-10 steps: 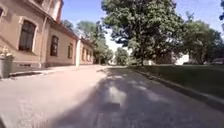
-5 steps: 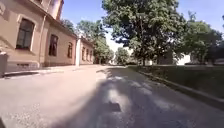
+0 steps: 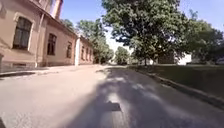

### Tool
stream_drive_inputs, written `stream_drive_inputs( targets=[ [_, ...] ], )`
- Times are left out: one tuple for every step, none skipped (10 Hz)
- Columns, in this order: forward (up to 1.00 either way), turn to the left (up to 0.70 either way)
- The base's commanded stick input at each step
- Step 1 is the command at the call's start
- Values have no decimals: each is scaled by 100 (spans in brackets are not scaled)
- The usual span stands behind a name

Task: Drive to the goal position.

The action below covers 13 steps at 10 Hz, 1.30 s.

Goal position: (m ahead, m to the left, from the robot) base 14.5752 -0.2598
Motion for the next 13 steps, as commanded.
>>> stream_drive_inputs(
  targets=[
    [70,0],
    [70,0],
    [70,0],
    [70,0],
    [70,0],
    [70,0],
    [70,0],
    [70,0],
    [70,0],
    [70,0],
    [70,0],
    [70,0],
    [70,0]
  ],
)
